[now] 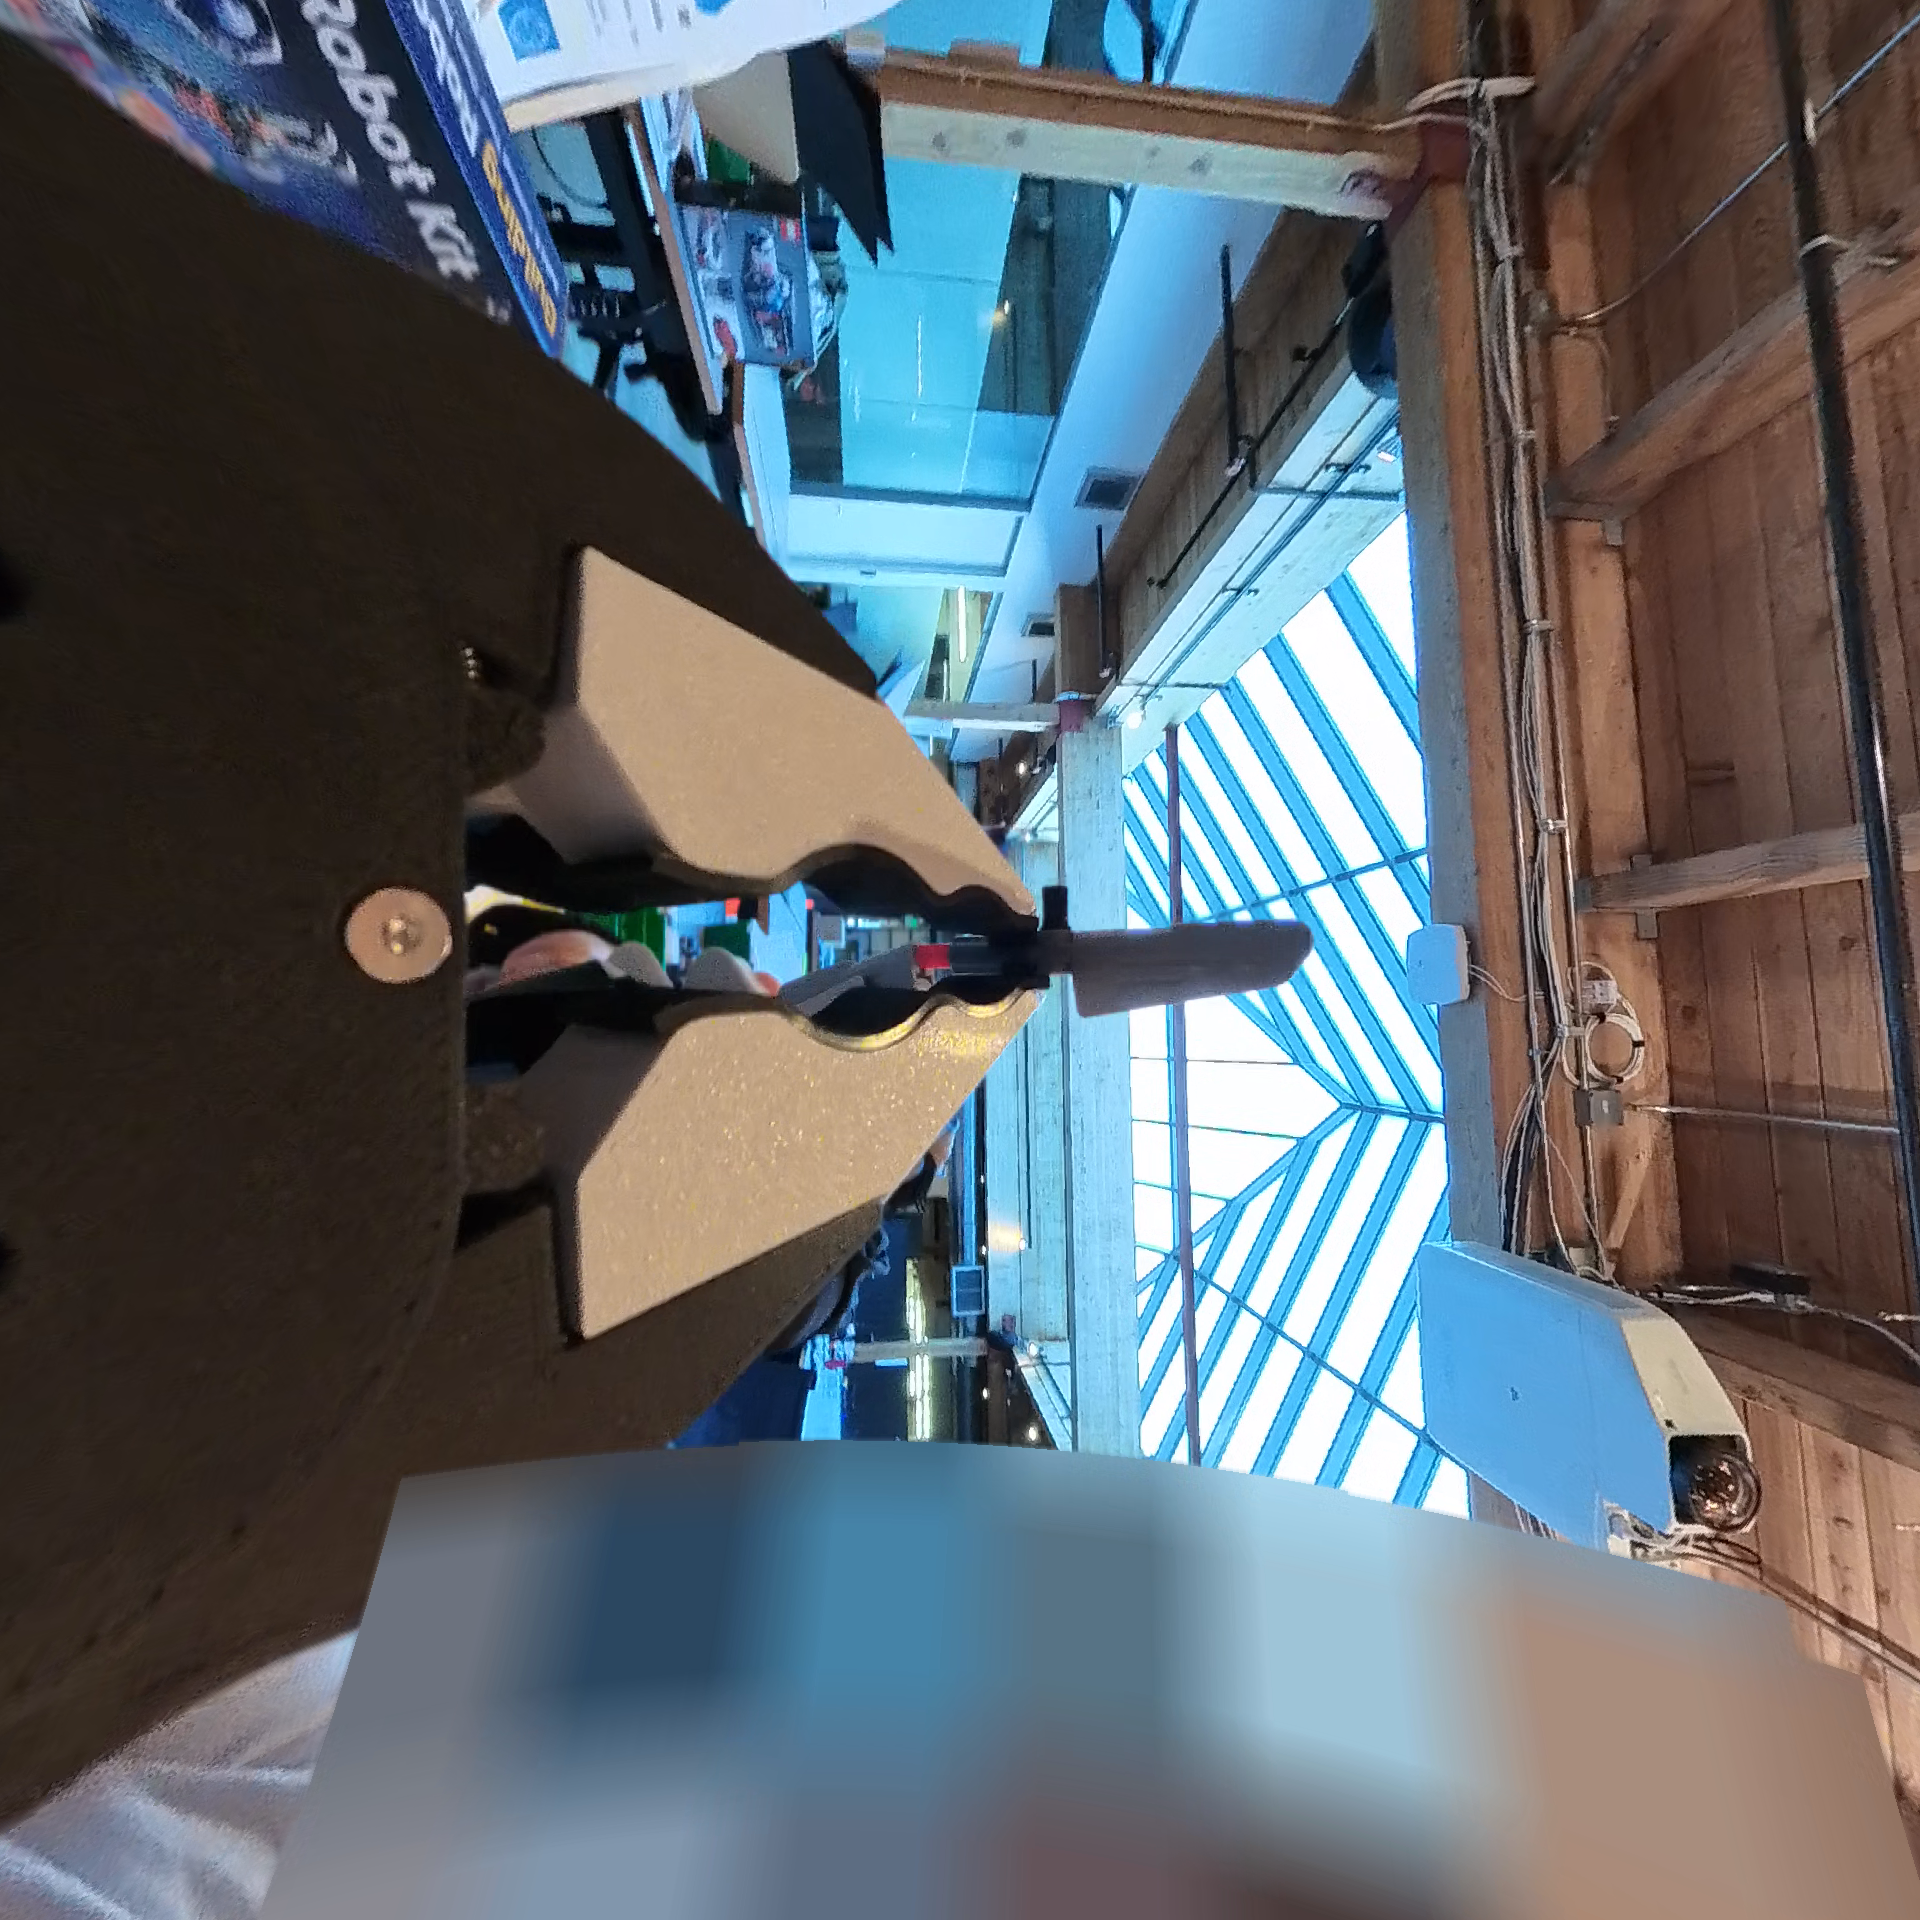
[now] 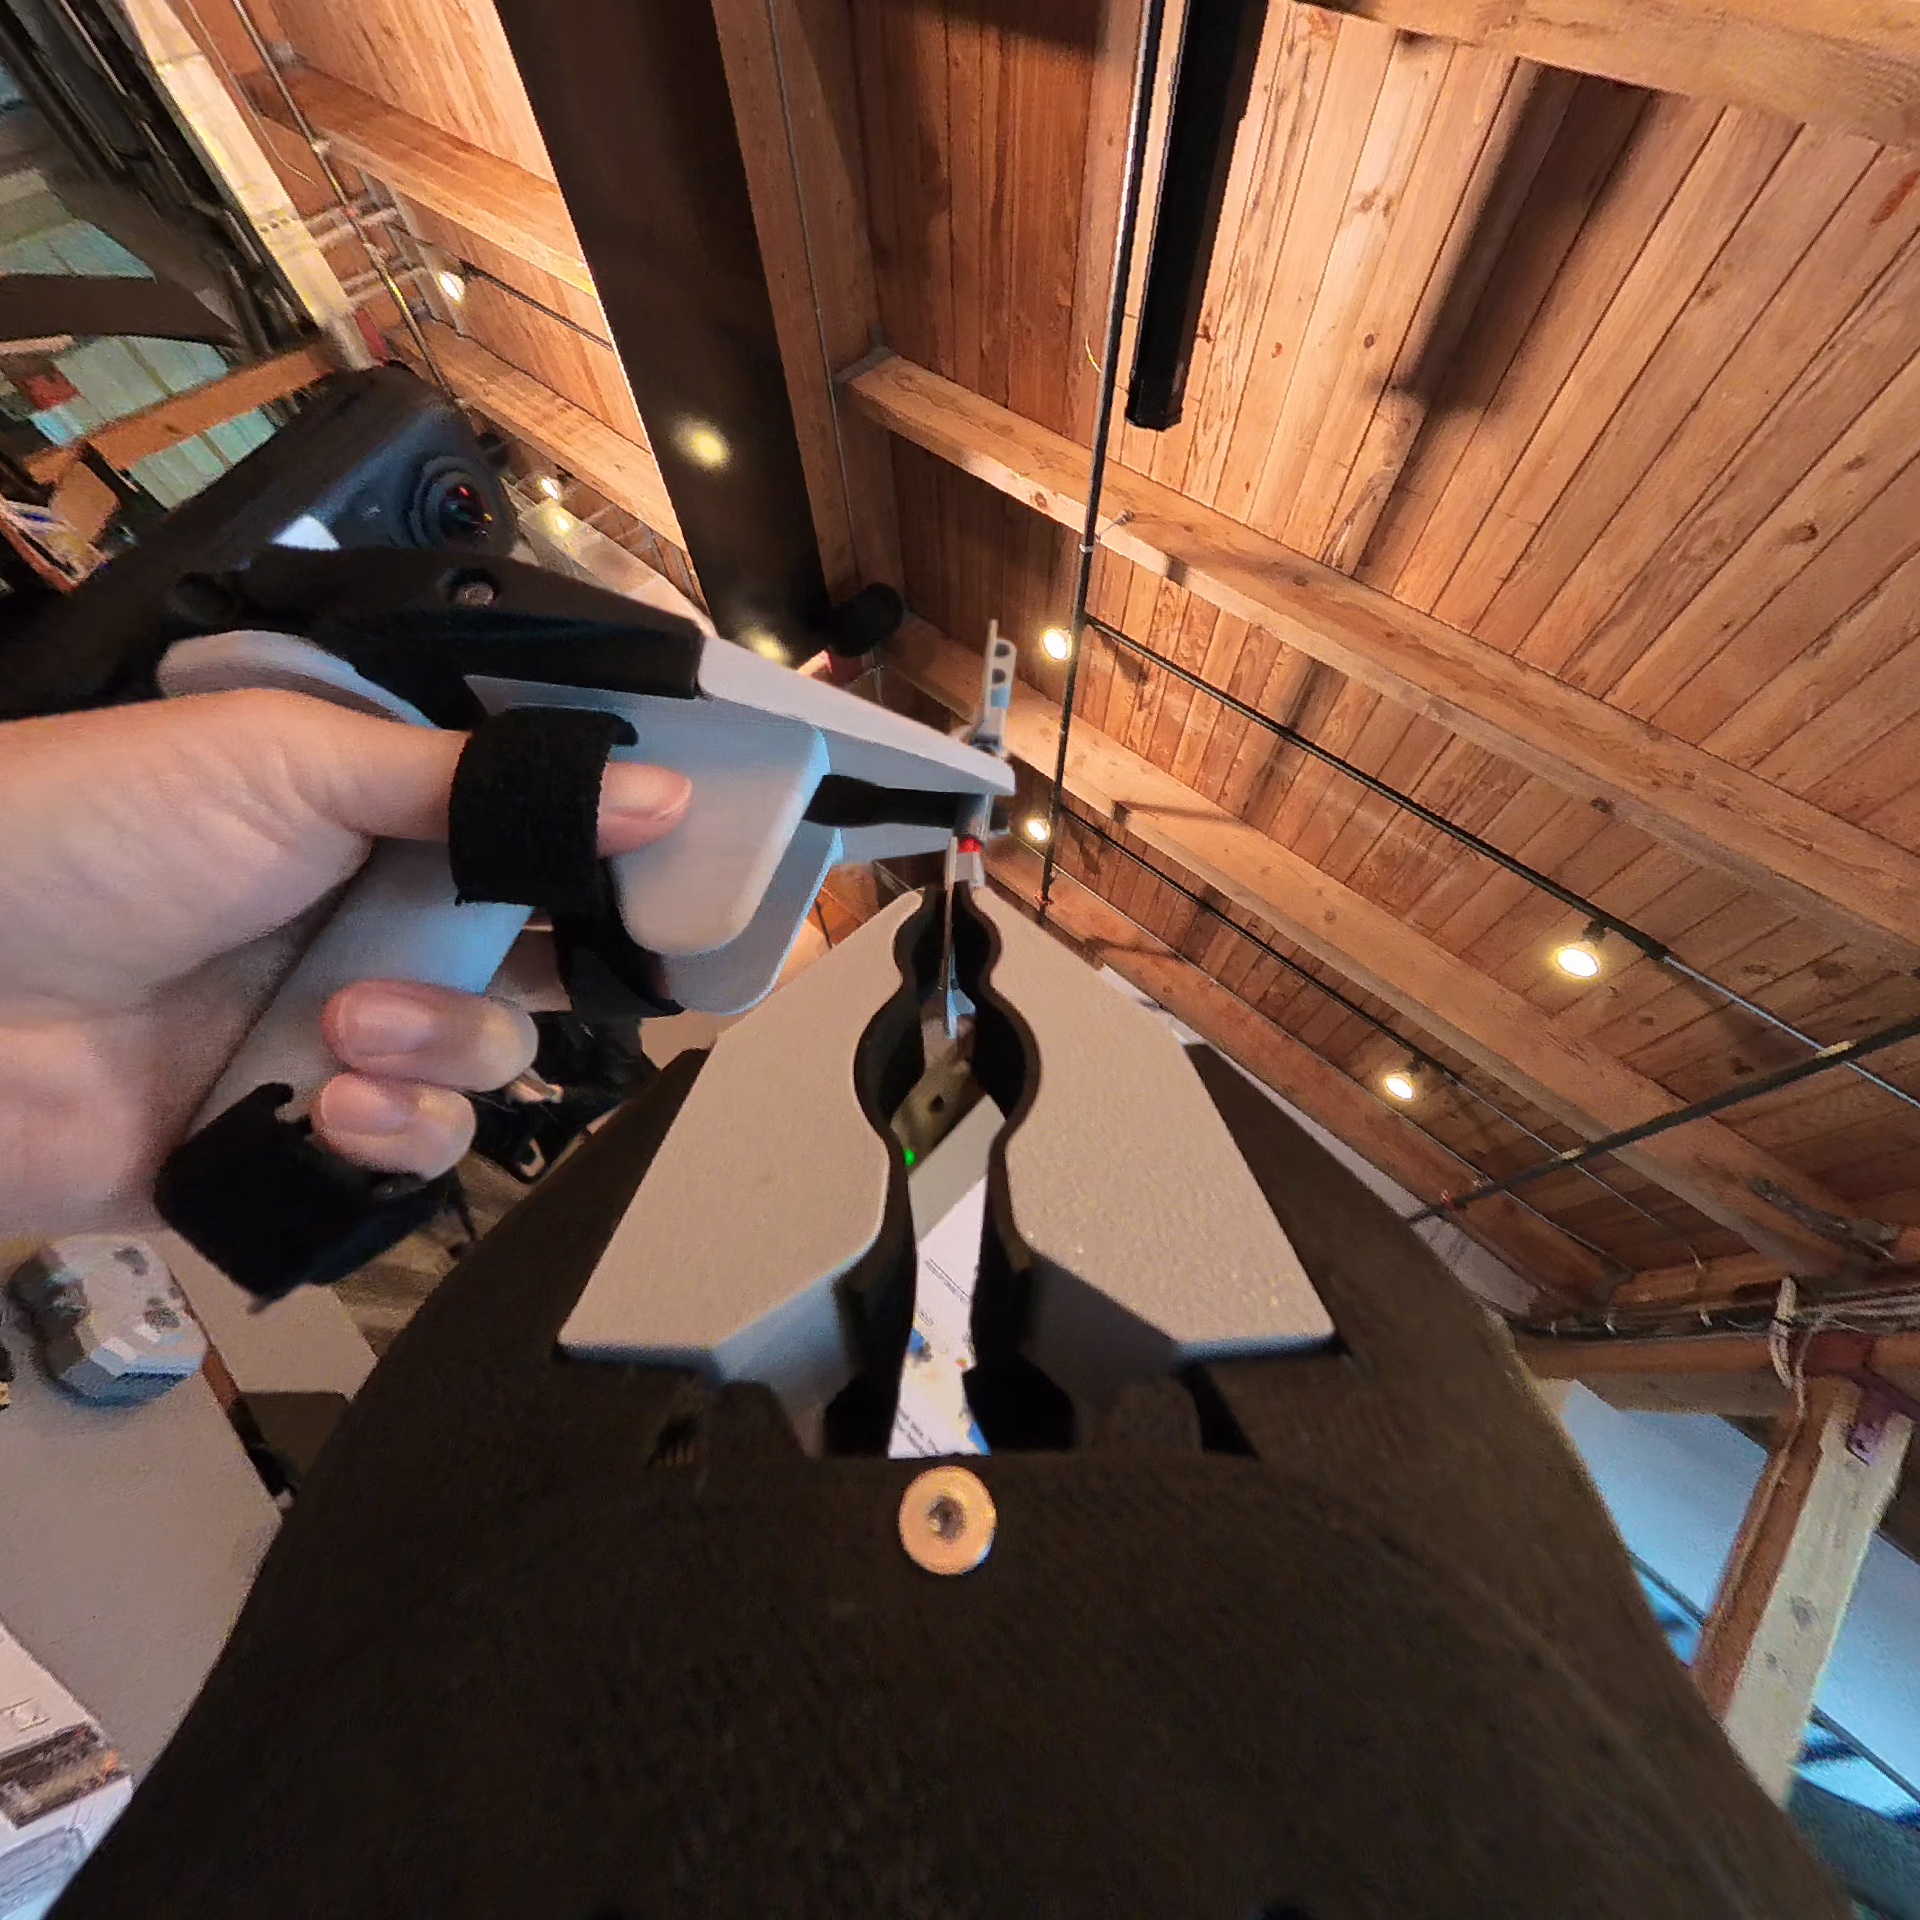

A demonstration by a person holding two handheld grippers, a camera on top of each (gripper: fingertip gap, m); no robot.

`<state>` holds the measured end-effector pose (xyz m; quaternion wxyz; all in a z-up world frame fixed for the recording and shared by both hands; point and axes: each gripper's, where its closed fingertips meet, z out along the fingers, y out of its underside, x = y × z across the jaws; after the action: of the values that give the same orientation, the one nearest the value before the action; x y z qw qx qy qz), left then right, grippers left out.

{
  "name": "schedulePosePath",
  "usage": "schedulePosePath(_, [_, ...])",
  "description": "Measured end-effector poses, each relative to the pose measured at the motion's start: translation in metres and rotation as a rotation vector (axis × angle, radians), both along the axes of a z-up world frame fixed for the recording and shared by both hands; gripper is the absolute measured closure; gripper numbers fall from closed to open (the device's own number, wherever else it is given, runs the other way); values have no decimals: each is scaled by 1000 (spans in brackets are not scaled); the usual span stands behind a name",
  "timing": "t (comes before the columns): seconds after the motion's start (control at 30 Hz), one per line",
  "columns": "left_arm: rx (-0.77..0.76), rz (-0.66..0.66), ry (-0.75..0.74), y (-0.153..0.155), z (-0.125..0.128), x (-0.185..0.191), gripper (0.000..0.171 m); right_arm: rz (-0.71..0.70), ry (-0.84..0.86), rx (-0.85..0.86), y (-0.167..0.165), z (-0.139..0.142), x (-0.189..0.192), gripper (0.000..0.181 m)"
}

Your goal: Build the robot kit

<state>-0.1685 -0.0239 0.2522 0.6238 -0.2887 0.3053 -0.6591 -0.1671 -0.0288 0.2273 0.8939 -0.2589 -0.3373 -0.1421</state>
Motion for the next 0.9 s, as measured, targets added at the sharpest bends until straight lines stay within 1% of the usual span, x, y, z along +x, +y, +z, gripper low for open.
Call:
schedulePosePath(0.07, [-40, -59, 2, -5, 1, 2, 166, 44, -16, 28, -6, 1, 2, 181])
schedulePosePath(0.13, [-83, -131, -15, -10, 2, 4, 166, 51, -22, 75, -11, 1, 5, 181])
schedulePosePath(0.2, [-95, -167, -47, -14, 2, 6, 167, 46, -9, 127, -17, 2, 8, 181])
schedulePosePath(0.3, [-68, -148, -61, -18, 2, 8, 167, 78, 0, 151, -22, 2, 10, 181])
schedulePosePath(0.37, [-16, -86, -52, -22, 2, 10, 167, 118, -11, 155, -24, 1, 11, 181])
schedulePosePath(0.43, [50, -30, -74, -26, 3, 9, 166, 151, -5, 150, -26, 2, 12, 181])
schedulePosePath(0.5, [53, -11, -92, -27, 3, 9, 166, 179, 6, 146, -28, 2, 11, 181])
schedulePosePath(0.67, [11, -76, -124, -27, 3, 8, 166, 254, 39, 124, -29, 1, 10, 181])
schedulePosePath(0.73, [-22, -123, -145, -27, 3, 7, 166, 270, 54, 123, -30, 1, 10, 181])
schedulePosePath(0.8, [-48, -149, -172, -26, 3, 8, 166, 280, 79, 122, -30, 1, 11, 181])
schedulePosePath(0.9, [-76, -155, -217, -25, 1, 8, 167, 258, 99, 143, -29, -1, 10, 181])
